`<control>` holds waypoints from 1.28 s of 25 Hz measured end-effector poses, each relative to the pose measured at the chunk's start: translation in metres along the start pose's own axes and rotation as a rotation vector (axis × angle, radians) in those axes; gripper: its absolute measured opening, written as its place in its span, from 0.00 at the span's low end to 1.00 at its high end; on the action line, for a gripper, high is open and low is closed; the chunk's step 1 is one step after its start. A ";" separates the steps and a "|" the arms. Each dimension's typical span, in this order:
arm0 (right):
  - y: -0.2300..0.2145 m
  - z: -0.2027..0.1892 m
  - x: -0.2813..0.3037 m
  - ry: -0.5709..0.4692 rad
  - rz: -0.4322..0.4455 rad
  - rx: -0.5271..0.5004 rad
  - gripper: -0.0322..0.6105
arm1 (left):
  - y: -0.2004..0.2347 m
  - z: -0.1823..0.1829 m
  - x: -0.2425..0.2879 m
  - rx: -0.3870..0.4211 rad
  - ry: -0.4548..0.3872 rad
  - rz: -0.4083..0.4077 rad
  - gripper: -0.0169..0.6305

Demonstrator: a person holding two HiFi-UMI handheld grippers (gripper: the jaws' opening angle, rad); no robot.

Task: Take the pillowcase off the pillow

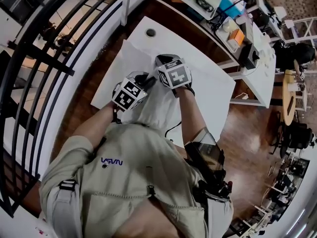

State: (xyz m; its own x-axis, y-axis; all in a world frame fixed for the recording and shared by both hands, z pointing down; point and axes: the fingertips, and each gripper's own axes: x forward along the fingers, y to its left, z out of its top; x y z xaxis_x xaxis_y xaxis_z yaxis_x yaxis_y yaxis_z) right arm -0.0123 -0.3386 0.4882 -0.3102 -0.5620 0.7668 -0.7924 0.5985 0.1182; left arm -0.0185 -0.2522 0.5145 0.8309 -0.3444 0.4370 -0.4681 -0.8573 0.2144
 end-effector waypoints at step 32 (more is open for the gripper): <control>-0.056 -0.068 -0.051 -0.121 -0.308 0.132 0.16 | 0.067 -0.011 -0.029 -0.276 -0.178 0.096 0.29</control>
State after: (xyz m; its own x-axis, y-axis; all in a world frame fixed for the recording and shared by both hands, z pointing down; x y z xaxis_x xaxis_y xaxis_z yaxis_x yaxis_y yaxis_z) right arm 0.0831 -0.3046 0.4853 -0.1000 -0.7732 0.6262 -0.9170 0.3159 0.2437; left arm -0.0775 -0.2953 0.5259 0.8073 -0.5006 0.3126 -0.5902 -0.6900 0.4191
